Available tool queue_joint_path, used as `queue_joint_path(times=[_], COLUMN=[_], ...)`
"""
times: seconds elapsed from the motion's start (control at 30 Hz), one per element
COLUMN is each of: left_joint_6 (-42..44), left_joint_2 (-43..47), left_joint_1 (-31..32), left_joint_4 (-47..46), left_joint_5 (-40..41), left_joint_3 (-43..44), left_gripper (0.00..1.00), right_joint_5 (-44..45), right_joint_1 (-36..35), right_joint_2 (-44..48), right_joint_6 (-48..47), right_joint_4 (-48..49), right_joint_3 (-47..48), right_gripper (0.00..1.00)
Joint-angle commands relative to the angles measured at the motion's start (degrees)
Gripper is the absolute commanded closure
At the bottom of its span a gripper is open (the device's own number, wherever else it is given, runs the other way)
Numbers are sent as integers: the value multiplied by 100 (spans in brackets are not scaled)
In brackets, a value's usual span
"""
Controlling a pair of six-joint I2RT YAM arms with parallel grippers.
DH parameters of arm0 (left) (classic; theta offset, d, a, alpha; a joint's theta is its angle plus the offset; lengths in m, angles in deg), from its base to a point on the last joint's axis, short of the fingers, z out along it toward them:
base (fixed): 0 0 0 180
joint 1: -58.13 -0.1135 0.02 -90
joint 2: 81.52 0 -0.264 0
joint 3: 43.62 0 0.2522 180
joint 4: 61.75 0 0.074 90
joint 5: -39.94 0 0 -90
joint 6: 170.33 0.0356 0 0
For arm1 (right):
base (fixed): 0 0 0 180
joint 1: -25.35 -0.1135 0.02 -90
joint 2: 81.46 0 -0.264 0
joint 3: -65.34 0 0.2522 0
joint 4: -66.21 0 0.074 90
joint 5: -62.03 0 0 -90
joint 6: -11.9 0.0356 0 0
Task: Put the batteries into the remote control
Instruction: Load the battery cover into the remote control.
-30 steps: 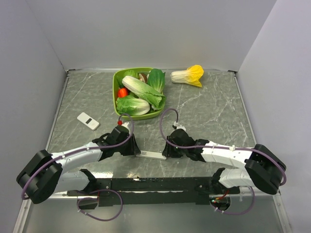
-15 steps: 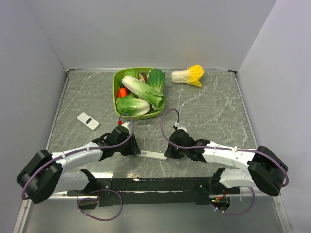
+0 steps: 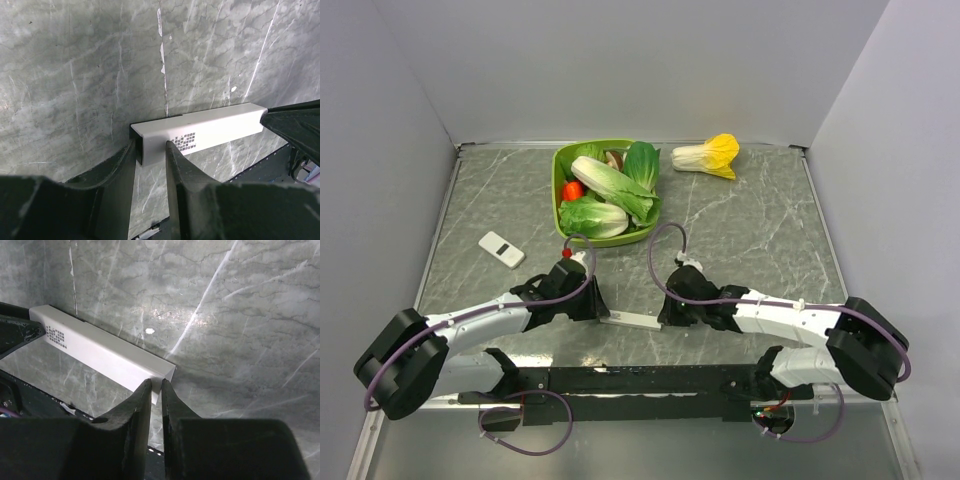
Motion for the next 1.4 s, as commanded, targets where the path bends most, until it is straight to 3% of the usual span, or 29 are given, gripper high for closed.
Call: queue_joint_path(times=[0.0,0.47,0.8,1.03,1.23,1.27,1.3,1.37], left_joint_6=[-108,-872,-1715,-1936,-1690,-1664,-1655,-1602], left_joint_2=[17,597,932,616,238,220,185,202], left_joint_1=[98,159,159,159,142,98,54,-95], left_joint_4=[99,-622,-1948,-2503,-2450,-2424,-2389,-2301], left_joint_5=[-139,-683,-912,-659,-17,158,195,248], left_joint_3=[-141,-571,-914,-924,-783,-774,-774,-748], left_gripper=[67,69,68,80,84,83,80,61], right_joint_5=[-214,-249,-320,-144,585,760,814,972], right_joint_1=[-152,-240,-380,-416,-249,-101,-21,294], right_joint_2=[-197,-574,-891,-856,-356,-251,-23,232], right_joint_6=[78,377,254,211,-185,-246,-386,-536], right_joint_4=[129,911,982,894,516,446,411,236], right_joint_3=[274,327,635,644,617,600,556,521], right_gripper=[84,83,80,78,60,52,48,38])
